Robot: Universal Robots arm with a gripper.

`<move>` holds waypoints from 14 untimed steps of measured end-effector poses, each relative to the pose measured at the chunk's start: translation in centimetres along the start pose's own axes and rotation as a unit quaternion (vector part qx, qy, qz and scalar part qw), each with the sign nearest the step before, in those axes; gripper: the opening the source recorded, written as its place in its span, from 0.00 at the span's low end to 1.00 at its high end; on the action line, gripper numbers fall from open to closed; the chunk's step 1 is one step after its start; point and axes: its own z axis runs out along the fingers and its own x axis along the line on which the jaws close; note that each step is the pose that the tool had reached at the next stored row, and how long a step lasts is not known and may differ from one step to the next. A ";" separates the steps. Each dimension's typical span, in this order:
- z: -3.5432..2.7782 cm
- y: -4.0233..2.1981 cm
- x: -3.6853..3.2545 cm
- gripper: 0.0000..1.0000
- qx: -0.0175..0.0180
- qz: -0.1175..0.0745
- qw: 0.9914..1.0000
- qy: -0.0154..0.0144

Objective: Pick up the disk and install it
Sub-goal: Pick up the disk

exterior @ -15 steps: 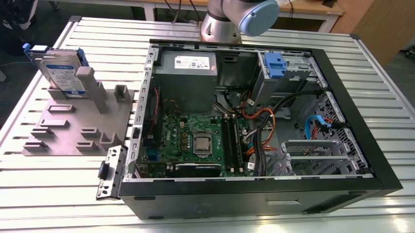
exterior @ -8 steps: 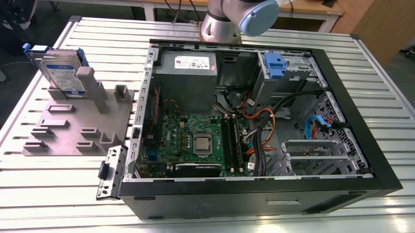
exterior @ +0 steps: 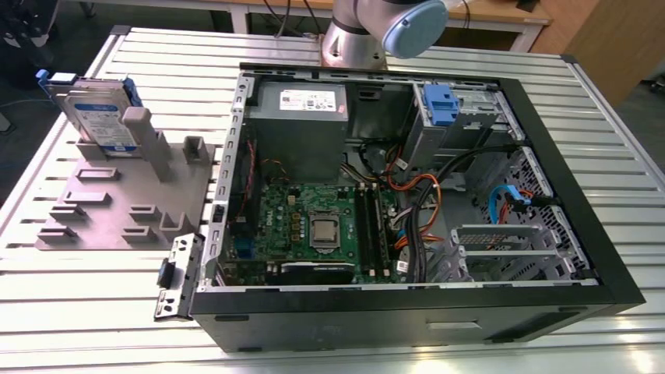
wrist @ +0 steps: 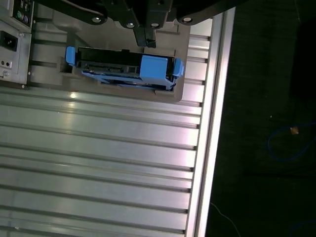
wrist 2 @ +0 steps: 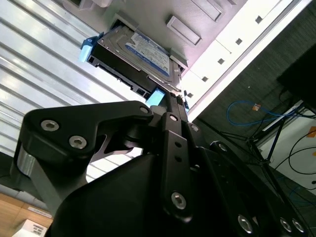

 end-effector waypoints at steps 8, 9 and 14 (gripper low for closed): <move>0.00 0.00 0.00 0.11 0.000 -0.007 1.000 0.000; 0.00 0.00 0.00 0.11 0.000 -0.008 1.000 0.000; 0.00 0.00 0.00 0.11 0.000 -0.015 1.000 0.001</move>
